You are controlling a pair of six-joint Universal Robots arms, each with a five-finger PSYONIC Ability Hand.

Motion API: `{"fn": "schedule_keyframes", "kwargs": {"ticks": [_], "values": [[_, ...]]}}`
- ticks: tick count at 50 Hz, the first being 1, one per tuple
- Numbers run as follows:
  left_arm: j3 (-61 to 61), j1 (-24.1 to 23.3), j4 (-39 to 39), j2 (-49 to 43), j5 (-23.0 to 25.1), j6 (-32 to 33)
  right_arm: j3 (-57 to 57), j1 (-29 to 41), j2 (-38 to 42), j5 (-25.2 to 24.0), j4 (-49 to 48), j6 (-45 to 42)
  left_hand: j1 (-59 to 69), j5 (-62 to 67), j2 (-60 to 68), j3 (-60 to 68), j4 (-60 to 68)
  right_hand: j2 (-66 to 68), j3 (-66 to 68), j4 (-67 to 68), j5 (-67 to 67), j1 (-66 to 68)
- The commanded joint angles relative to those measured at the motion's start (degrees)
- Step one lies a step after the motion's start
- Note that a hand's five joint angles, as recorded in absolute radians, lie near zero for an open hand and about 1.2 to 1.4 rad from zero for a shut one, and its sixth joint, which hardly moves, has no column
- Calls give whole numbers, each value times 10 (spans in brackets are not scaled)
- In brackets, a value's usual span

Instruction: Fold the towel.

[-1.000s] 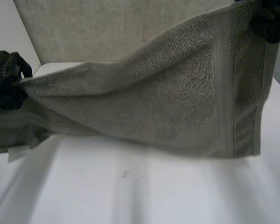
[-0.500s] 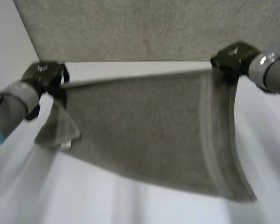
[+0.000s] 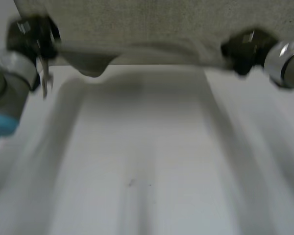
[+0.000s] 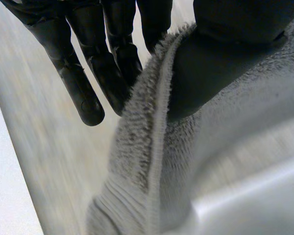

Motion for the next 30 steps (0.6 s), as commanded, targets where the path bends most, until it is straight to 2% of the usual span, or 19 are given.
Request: {"fn": "schedule_keyframes", "kwargs": {"ticks": [1,4,6,12,14,15,16,17,18,19,23,30], "values": [[-203,22,9,-12,38,55,269,-8,-28,-7,-86,-66,108,108,102,102,102,31,36,32,27,35],[-229,25,16,-21,42,77,331,-28,-30,-6,-118,-72,108,108,102,102,102,31,36,32,27,35],[-262,26,34,-43,43,121,354,-36,-35,-7,-129,-72,108,108,102,102,102,31,36,32,27,35],[-289,26,71,-57,42,170,420,-59,-62,-7,-158,-62,108,108,102,102,102,31,36,32,27,35],[-290,26,82,-58,42,173,436,-67,-71,-7,-174,-61,81,81,75,75,75,31,36,32,27,35],[-290,26,93,-58,41,173,452,-74,-83,-8,-193,-58,-6,-5,-11,-11,-11,31,36,32,27,35],[-290,26,93,-58,41,173,452,-74,-83,-8,-193,-58,-7,-6,-12,-12,-12,31,36,32,27,35],[-289,27,103,-57,40,173,466,-79,-97,-8,-212,-51,-97,-96,-102,-102,-102,31,36,32,27,35],[-289,27,103,-57,40,173,466,-79,-97,-8,-213,-51,-97,-97,-103,-103,-103,31,36,32,27,35],[-289,29,116,-56,39,173,479,-84,-113,-9,-232,-39,-152,-152,-158,-158,-158,31,36,32,27,35],[-289,35,138,-56,39,173,513,-109,-147,-34,-282,16,-200,-200,-206,-206,-206,31,36,32,27,35],[-290,42,164,-66,35,177,537,-130,-159,-69,-302,47,-225,-225,-231,-231,-231,31,36,32,27,35]]}}
